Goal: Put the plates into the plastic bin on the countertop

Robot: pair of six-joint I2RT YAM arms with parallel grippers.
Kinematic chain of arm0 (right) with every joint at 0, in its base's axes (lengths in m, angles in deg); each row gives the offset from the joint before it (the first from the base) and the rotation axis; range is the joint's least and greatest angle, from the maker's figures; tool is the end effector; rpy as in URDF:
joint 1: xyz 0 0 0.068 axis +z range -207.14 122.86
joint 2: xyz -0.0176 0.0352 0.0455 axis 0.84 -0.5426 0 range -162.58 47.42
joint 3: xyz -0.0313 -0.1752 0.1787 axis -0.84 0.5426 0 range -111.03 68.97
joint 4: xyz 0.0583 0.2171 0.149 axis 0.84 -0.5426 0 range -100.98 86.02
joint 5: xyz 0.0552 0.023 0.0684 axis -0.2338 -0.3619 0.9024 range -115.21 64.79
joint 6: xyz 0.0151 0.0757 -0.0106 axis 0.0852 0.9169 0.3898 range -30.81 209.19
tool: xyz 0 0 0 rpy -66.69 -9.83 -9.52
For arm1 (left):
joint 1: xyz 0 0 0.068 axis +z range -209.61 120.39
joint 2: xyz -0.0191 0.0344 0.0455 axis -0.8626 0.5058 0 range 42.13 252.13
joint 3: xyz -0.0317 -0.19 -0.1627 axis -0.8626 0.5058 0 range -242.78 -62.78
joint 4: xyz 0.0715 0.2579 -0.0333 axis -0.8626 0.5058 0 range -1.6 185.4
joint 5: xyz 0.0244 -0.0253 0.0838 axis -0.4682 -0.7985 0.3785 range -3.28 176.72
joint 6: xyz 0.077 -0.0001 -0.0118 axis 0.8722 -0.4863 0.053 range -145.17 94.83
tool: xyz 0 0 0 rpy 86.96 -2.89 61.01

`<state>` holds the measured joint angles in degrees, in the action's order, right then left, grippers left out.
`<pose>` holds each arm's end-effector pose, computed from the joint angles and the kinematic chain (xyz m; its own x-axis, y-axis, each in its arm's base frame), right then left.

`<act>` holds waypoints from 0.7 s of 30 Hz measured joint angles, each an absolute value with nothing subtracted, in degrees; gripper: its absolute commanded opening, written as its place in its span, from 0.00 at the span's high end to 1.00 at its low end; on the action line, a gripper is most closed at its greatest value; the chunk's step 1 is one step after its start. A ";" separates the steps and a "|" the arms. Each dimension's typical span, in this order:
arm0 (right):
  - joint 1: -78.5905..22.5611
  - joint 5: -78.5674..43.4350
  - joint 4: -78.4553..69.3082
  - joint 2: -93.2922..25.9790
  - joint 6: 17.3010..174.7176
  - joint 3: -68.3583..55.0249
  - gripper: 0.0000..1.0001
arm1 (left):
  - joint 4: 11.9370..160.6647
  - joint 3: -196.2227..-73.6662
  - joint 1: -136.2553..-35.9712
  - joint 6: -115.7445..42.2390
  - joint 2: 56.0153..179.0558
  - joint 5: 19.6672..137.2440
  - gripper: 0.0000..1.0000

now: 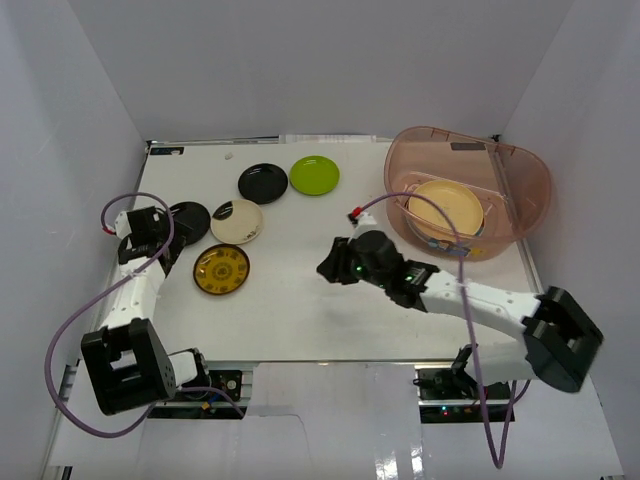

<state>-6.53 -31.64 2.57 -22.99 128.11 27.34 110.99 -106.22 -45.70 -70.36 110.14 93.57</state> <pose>0.2086 0.2424 0.2195 -0.6281 0.2189 -0.7468 -0.3954 0.7367 0.5485 0.2701 0.0751 0.1849 -0.2762 -0.7941 -0.5414 -0.7286 0.5403 -0.4209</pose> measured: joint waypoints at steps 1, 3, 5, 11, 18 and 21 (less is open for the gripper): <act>-4.02 -32.10 3.27 -27.05 128.37 26.42 0.49 | 110.23 -106.11 -44.96 -71.30 111.62 93.42 0.05; -0.52 -32.21 5.78 -35.86 129.49 24.24 0.35 | 108.39 -105.93 -43.45 -73.14 114.95 93.31 0.06; 0.75 -32.12 7.64 -42.09 130.47 21.92 0.30 | 107.23 -105.89 -42.14 -74.03 118.57 93.07 0.07; 2.41 -29.98 11.70 -60.84 135.15 6.60 0.27 | 103.89 -107.59 -38.34 -75.78 128.65 91.95 0.09; 4.03 -26.42 16.08 -76.12 141.99 -7.35 0.40 | 97.01 -110.92 -36.78 -76.35 134.84 89.83 0.13; 4.09 -25.72 18.35 -79.55 145.44 -10.01 0.64 | 94.82 -112.07 -36.24 -76.44 136.82 88.56 0.18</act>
<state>4.09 -25.72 18.35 -79.55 145.44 -10.01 94.82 -112.07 -36.24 -76.44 136.82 88.56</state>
